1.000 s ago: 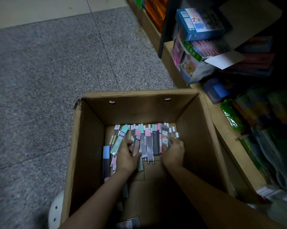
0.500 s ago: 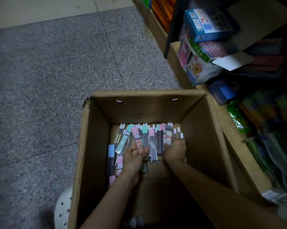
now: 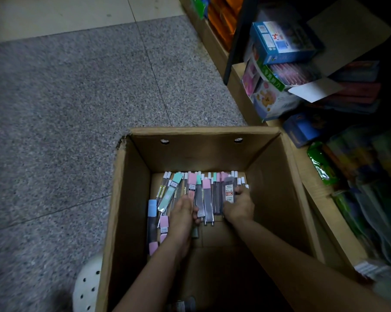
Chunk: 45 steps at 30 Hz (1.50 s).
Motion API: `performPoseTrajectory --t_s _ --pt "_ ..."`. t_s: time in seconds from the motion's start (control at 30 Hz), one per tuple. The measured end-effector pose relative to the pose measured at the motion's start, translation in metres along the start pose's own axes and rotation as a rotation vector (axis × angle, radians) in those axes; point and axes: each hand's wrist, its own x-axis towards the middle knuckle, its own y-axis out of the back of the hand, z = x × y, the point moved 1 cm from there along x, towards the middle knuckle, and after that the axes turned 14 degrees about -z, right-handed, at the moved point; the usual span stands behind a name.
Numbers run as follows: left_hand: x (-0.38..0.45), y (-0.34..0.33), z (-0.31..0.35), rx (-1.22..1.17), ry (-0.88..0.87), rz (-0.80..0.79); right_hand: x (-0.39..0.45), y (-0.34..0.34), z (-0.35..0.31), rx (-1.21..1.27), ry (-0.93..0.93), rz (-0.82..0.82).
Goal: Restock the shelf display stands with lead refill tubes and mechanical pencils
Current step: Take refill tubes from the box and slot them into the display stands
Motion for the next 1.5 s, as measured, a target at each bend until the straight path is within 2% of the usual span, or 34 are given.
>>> performPoseTrajectory --t_s 0.2,0.33,0.53,0.6,0.7,0.8,0.97,1.17,1.33,1.5 --pt "-0.023 -0.009 0.023 -0.076 0.04 -0.024 -0.043 0.006 -0.009 0.265 0.11 -0.134" --pt "-0.05 -0.019 0.049 -0.055 -0.027 -0.086 -0.087 0.025 -0.031 0.406 0.215 -0.201" --pt "-0.105 -0.05 0.11 0.006 -0.102 -0.259 -0.164 0.073 -0.065 0.347 0.419 -0.242" --pt "-0.125 -0.068 0.135 0.118 -0.148 -0.333 -0.191 0.094 -0.078 0.269 0.561 -0.225" --pt "-0.149 -0.094 0.166 0.389 -0.22 -0.373 -0.225 0.134 -0.093 0.166 0.793 -0.145" --pt "-0.167 -0.113 0.186 0.522 -0.266 -0.401 -0.256 0.173 -0.098 0.116 0.902 -0.046" --pt "-0.19 -0.145 0.202 0.31 -0.189 -0.555 -0.288 0.227 -0.095 0.106 0.898 0.176" --pt "-0.208 -0.201 0.22 0.237 -0.248 -0.775 -0.318 0.29 -0.089 -0.013 0.888 0.435" --pt "-0.196 -0.221 0.232 0.225 -0.289 -0.836 -0.331 0.337 -0.114 -0.026 0.876 0.564" --pt "-0.183 -0.232 0.242 0.295 -0.358 -0.832 -0.33 0.368 -0.162 -0.235 0.864 0.743"
